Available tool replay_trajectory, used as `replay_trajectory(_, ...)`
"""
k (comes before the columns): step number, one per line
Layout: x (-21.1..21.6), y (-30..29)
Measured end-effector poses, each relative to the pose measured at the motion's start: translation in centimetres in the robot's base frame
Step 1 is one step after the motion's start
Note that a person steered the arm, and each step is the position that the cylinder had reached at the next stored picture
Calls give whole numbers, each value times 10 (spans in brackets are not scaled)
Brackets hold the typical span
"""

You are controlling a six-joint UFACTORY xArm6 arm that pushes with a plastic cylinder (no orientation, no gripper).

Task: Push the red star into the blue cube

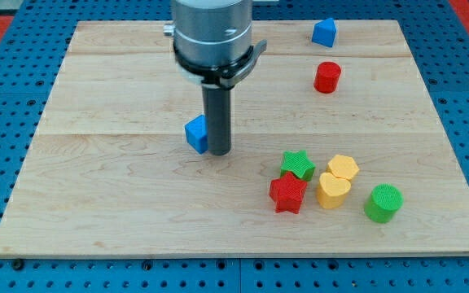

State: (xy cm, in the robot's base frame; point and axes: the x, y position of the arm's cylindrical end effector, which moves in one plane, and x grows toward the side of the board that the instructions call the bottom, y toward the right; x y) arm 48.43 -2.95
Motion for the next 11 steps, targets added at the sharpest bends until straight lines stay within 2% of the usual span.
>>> replay_trajectory(1,65,0)
replay_trajectory(2,98,3)
replay_trajectory(3,107,23)
replay_trajectory(5,101,111)
replay_trajectory(6,92,123)
replay_trajectory(9,23,-5)
replay_trajectory(10,8,-38)
replay_trajectory(11,-25,-64)
